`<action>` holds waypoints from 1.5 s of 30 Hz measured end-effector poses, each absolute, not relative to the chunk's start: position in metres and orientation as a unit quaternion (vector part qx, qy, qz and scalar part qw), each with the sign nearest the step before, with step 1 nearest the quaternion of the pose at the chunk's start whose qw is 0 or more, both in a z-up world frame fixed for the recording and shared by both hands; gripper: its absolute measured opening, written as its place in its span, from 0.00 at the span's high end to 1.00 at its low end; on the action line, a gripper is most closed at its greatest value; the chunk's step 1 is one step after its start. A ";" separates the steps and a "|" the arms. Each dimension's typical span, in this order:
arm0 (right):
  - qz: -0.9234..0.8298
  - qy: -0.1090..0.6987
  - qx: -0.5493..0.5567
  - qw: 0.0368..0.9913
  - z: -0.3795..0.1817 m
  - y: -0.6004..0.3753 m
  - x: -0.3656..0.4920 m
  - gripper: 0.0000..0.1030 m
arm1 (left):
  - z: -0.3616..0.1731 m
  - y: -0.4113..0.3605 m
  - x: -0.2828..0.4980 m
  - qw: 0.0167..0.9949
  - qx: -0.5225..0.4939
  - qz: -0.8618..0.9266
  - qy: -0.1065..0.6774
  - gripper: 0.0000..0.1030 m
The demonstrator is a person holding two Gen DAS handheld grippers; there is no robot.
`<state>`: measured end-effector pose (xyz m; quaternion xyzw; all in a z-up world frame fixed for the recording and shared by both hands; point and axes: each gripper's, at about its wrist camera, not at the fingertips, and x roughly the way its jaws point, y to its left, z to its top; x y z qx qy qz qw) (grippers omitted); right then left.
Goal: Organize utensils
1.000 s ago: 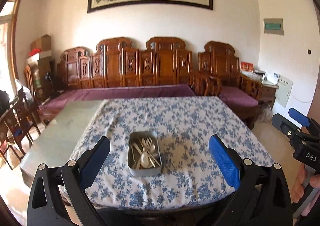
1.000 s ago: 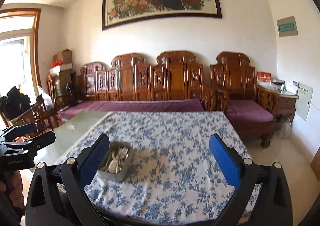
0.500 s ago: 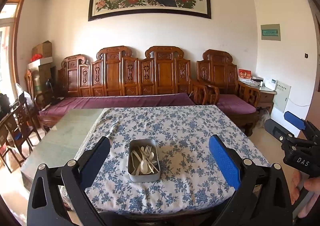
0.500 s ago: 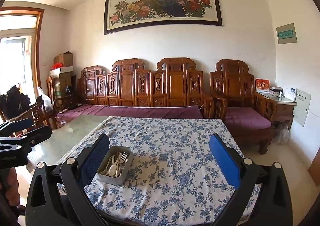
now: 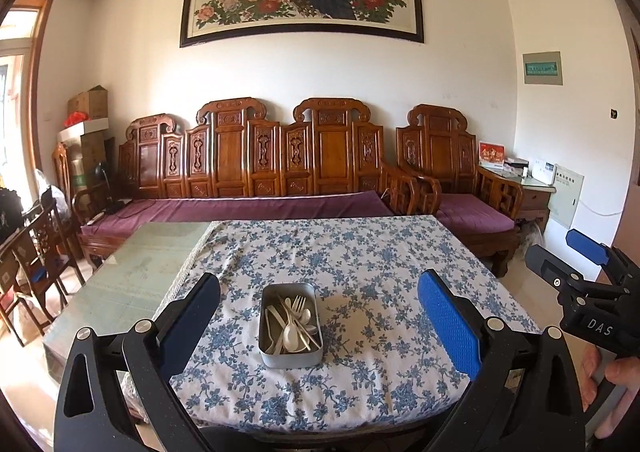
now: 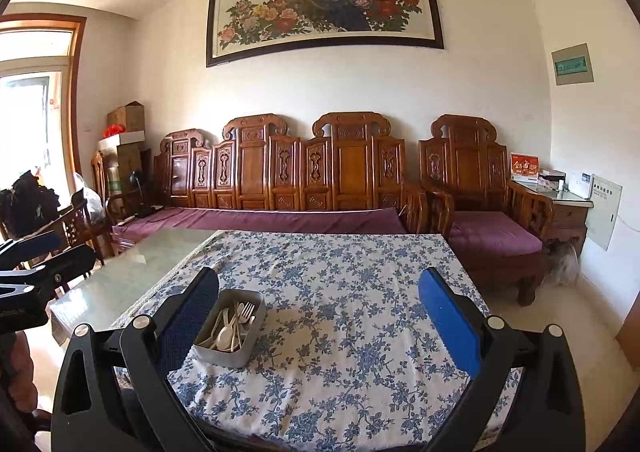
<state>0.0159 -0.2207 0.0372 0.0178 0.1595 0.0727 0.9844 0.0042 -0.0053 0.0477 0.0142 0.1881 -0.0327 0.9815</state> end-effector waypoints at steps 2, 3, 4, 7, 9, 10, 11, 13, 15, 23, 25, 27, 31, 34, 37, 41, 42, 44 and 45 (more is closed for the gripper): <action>0.073 0.160 0.018 0.984 0.037 -0.221 0.016 0.02 | 0.048 -0.005 0.004 0.981 0.014 -0.032 0.188 0.07; 0.073 0.159 0.018 0.984 0.036 -0.221 0.015 0.02 | 0.048 -0.005 0.004 0.982 0.014 -0.032 0.188 0.07; 0.073 0.159 0.018 0.984 0.036 -0.221 0.016 0.02 | 0.048 -0.005 0.003 0.982 0.015 -0.031 0.186 0.07; 0.074 0.160 0.017 0.984 0.036 -0.221 0.016 0.02 | 0.048 -0.006 0.002 0.982 0.015 -0.030 0.185 0.07; 0.075 0.160 0.017 0.984 0.036 -0.221 0.017 0.02 | 0.048 -0.007 0.002 0.983 0.013 -0.030 0.183 0.07; 0.075 0.160 0.016 0.984 0.036 -0.220 0.017 0.02 | 0.048 -0.008 0.001 0.983 0.013 -0.030 0.183 0.07; 0.074 0.160 0.016 0.984 0.036 -0.220 0.017 0.02 | 0.048 -0.008 0.000 0.983 0.013 -0.031 0.183 0.07; 0.075 0.160 0.017 0.984 0.036 -0.220 0.017 0.02 | 0.048 -0.009 0.000 0.983 0.013 -0.031 0.182 0.07; 0.074 0.160 0.017 0.984 0.036 -0.220 0.017 0.02 | 0.048 -0.009 0.000 0.983 0.012 -0.031 0.182 0.07; 0.077 0.157 0.016 0.985 0.036 -0.218 0.016 0.02 | 0.048 -0.009 -0.001 0.983 0.010 -0.028 0.181 0.07; 0.077 0.155 0.016 0.985 0.036 -0.219 0.015 0.02 | 0.048 -0.009 -0.001 0.983 0.009 -0.028 0.181 0.07; 0.077 0.155 0.017 0.985 0.036 -0.219 0.015 0.02 | 0.048 -0.009 -0.001 0.983 0.009 -0.028 0.181 0.07; 0.077 0.154 0.015 0.985 0.038 -0.220 0.015 0.02 | 0.048 -0.009 -0.001 0.983 0.009 -0.028 0.182 0.07; 0.077 0.153 0.015 0.985 0.038 -0.219 0.014 0.02 | 0.048 -0.009 -0.001 0.983 0.008 -0.028 0.182 0.07; 0.078 0.154 0.015 0.985 0.038 -0.219 0.014 0.02 | 0.049 -0.009 -0.001 0.983 0.008 -0.028 0.181 0.07; 0.078 0.154 0.017 0.985 0.038 -0.219 0.014 0.02 | 0.049 -0.009 0.000 0.983 0.009 -0.028 0.180 0.07; 0.078 0.154 0.016 0.985 0.039 -0.219 0.014 0.02 | 0.049 -0.009 0.000 0.983 0.009 -0.027 0.180 0.07; 0.078 0.154 0.016 0.985 0.039 -0.219 0.014 0.02 | 0.049 -0.009 0.000 0.983 0.008 -0.028 0.180 0.07; 0.078 0.154 0.016 0.985 0.039 -0.219 0.014 0.02 | 0.049 -0.009 0.000 0.983 0.008 -0.028 0.180 0.07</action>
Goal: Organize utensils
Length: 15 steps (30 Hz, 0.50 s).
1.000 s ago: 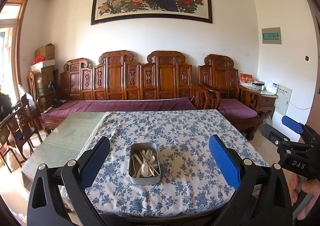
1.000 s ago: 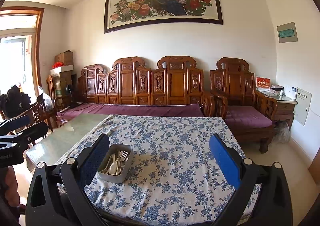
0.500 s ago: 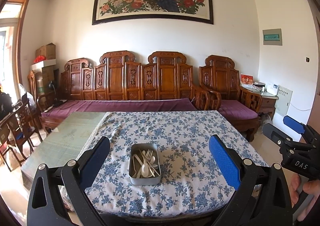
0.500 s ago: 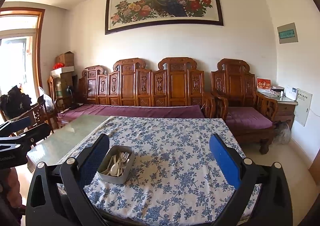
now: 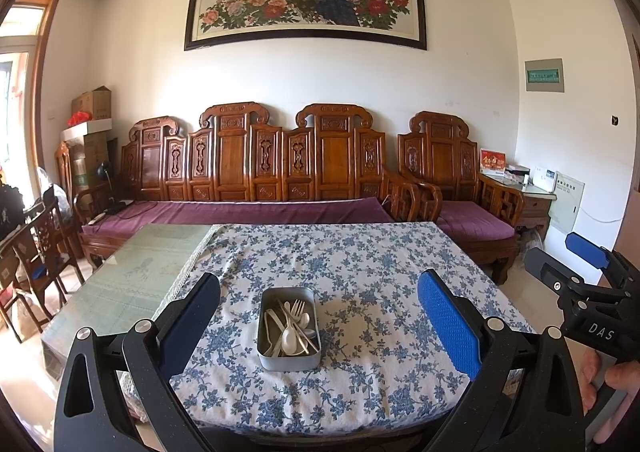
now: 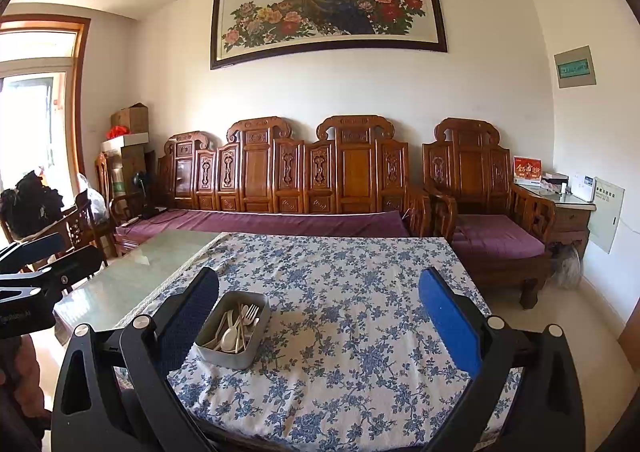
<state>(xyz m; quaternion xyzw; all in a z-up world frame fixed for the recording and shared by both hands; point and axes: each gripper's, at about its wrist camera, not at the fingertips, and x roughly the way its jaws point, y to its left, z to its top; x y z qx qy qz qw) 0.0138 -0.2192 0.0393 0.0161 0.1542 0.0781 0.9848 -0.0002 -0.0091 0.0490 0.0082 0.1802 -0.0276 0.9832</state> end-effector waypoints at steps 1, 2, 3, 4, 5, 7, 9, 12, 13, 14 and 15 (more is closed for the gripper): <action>0.078 0.154 0.016 0.985 0.039 -0.219 0.014 0.02 | 0.049 -0.009 0.000 0.983 0.008 -0.028 0.180 0.07; 0.077 0.154 0.016 0.985 0.039 -0.219 0.014 0.02 | 0.049 -0.009 -0.001 0.983 0.008 -0.028 0.179 0.07; 0.078 0.154 0.017 0.985 0.039 -0.219 0.014 0.02 | 0.050 -0.010 0.000 0.983 0.008 -0.028 0.179 0.07; 0.078 0.155 0.017 0.985 0.039 -0.219 0.014 0.02 | 0.050 -0.011 0.000 0.983 0.008 -0.028 0.179 0.07; 0.078 0.155 0.017 0.985 0.039 -0.219 0.014 0.02 | 0.050 -0.011 0.000 0.983 0.008 -0.028 0.179 0.07; 0.078 0.155 0.017 0.985 0.039 -0.219 0.014 0.02 | 0.051 -0.013 -0.001 0.983 0.007 -0.031 0.179 0.07; 0.078 0.154 0.017 0.985 0.040 -0.219 0.014 0.02 | 0.051 -0.013 -0.001 0.983 0.007 -0.031 0.179 0.07; 0.079 0.153 0.016 0.985 0.039 -0.219 0.013 0.02 | 0.051 -0.014 -0.002 0.984 0.007 -0.031 0.178 0.07; 0.079 0.153 0.016 0.985 0.039 -0.219 0.013 0.02 | 0.052 -0.014 -0.002 0.984 0.008 -0.031 0.177 0.07; 0.079 0.154 0.017 0.985 0.039 -0.219 0.013 0.02 | 0.052 -0.015 -0.002 0.984 0.008 -0.031 0.177 0.07; 0.079 0.154 0.017 0.985 0.039 -0.219 0.013 0.02 | 0.052 -0.014 -0.003 0.984 0.008 -0.031 0.177 0.07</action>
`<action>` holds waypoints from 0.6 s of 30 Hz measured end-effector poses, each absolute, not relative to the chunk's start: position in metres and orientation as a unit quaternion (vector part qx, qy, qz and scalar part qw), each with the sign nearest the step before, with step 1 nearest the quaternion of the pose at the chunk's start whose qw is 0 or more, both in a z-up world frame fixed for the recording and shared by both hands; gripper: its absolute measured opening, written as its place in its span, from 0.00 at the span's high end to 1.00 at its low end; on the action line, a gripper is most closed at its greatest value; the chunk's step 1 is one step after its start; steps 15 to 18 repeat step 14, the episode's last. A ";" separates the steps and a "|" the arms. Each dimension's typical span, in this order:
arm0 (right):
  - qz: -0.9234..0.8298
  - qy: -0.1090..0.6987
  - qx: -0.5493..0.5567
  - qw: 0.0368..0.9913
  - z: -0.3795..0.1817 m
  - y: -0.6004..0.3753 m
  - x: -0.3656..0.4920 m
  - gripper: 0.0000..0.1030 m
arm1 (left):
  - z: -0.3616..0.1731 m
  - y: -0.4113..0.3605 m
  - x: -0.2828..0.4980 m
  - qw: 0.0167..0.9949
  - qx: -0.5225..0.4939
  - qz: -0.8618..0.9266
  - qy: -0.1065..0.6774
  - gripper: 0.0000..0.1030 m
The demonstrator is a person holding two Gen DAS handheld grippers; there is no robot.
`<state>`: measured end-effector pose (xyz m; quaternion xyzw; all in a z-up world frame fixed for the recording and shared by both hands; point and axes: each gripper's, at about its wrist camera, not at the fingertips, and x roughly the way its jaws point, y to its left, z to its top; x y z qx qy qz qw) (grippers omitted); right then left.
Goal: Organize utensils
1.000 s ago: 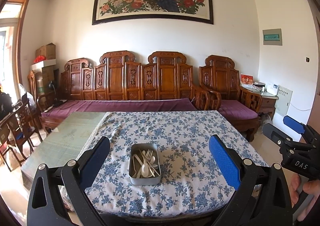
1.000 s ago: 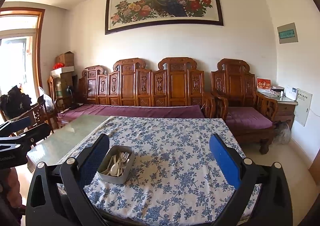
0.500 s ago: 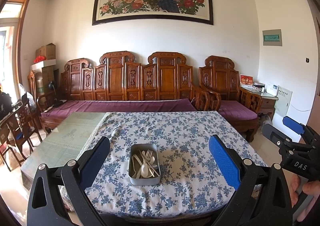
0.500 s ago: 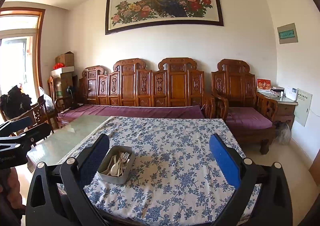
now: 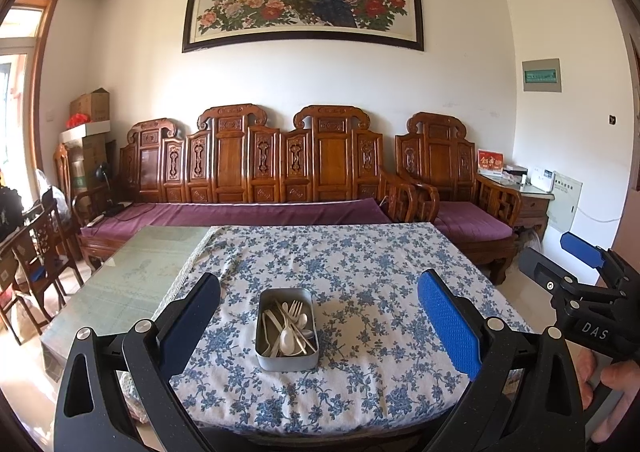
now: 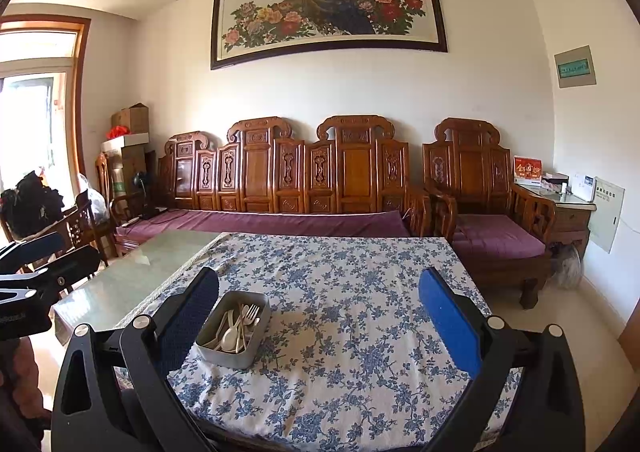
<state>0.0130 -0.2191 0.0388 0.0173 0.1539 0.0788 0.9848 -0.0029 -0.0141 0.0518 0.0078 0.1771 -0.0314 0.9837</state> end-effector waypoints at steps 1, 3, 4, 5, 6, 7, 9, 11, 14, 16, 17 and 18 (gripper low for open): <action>0.079 0.153 0.017 0.985 0.039 -0.219 0.013 0.02 | 0.052 -0.015 -0.003 0.984 0.008 -0.031 0.177 0.07; 0.078 0.153 0.017 0.985 0.039 -0.219 0.013 0.02 | 0.052 -0.014 -0.003 0.984 0.008 -0.031 0.177 0.07; 0.078 0.153 0.017 0.985 0.039 -0.219 0.013 0.02 | 0.052 -0.015 -0.003 0.984 0.007 -0.032 0.178 0.07; 0.078 0.153 0.018 0.985 0.038 -0.219 0.013 0.02 | 0.052 -0.015 -0.003 0.983 0.008 -0.032 0.178 0.07; 0.078 0.153 0.018 0.985 0.038 -0.219 0.013 0.02 | 0.052 -0.015 -0.003 0.983 0.008 -0.031 0.178 0.07; 0.078 0.153 0.018 0.985 0.038 -0.219 0.013 0.02 | 0.052 -0.016 -0.003 0.983 0.008 -0.031 0.179 0.07; 0.078 0.153 0.018 0.985 0.038 -0.219 0.013 0.02 | 0.052 -0.016 -0.003 0.983 0.006 -0.031 0.180 0.07; 0.078 0.153 0.018 0.985 0.037 -0.219 0.013 0.02 | 0.051 -0.015 -0.003 0.983 0.005 -0.030 0.180 0.07; 0.079 0.153 0.018 0.985 0.037 -0.218 0.013 0.02 | 0.051 -0.014 -0.004 0.983 0.003 -0.030 0.179 0.07; 0.079 0.153 0.018 0.985 0.037 -0.218 0.013 0.02 | 0.051 -0.014 -0.004 0.983 0.003 -0.030 0.179 0.07; 0.079 0.153 0.018 0.985 0.037 -0.218 0.013 0.02 | 0.051 -0.014 -0.004 0.983 0.003 -0.030 0.179 0.07; 0.079 0.153 0.018 0.985 0.037 -0.218 0.013 0.02 | 0.051 -0.014 -0.004 0.983 0.003 -0.030 0.179 0.07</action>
